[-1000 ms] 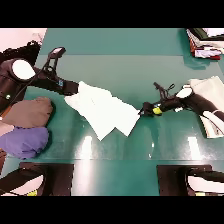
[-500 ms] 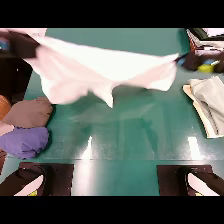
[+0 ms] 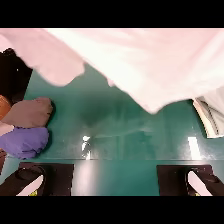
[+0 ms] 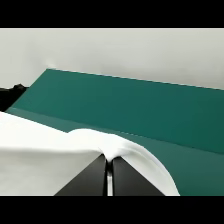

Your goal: Fold the shirts.

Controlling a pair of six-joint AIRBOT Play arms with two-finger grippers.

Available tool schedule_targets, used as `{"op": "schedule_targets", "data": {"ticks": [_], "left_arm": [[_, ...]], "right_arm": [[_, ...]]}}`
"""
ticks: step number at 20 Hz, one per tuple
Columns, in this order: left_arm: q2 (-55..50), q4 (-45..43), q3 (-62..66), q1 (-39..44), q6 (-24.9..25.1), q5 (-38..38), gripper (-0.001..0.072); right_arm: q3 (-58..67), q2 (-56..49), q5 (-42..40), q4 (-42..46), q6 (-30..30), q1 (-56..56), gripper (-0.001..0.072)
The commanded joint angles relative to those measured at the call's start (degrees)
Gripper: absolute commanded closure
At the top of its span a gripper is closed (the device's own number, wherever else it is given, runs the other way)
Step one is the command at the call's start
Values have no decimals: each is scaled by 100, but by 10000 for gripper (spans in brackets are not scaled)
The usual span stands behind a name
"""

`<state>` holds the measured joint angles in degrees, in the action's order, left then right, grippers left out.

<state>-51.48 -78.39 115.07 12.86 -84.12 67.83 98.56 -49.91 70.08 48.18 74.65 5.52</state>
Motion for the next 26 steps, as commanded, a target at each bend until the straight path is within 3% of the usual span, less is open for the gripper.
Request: {"op": "schedule_targets", "data": {"ticks": [1, 6, 9, 11, 13, 18, 23, 24, 25, 26], "left_arm": [[-37, 828, 223, -4, 168, 295, 682], [-417, 844, -1384, -4, 164, 1622, 682], [-649, 855, -3134, -4, 291, 1766, 682], [-859, 848, -4216, -4, 516, 1266, 682], [-1143, 667, -4951, -4, 704, 232, 682], [-2245, -122, -4966, -7, 697, -2251, 682], [-2966, -455, -4483, -7, 695, -2999, 681], [-2994, -461, -4413, -7, 634, -2990, 678], [-2986, -472, -4356, -7, 625, -2966, 525], [-2986, -518, -4251, -20, 608, -2841, 357]], "right_arm": [[798, -278, 901, 7, 387, 348, 693], [911, -1611, 2055, 11, 946, 160, 694], [195, -2487, 2155, 474, 953, -323, 693], [-238, -3117, 1987, 1078, 946, -671, 693], [-483, -3685, 1462, 1401, 929, -909, 694], [7, -4719, 254, 1484, 931, -1239, 693], [826, -5366, 190, 1478, 931, -1344, 691], [916, -5438, 210, 1453, 931, -1344, 614], [977, -5477, 210, 1429, 931, -1338, 337], [1023, -5475, 216, 1443, 931, -1338, 271]]}}
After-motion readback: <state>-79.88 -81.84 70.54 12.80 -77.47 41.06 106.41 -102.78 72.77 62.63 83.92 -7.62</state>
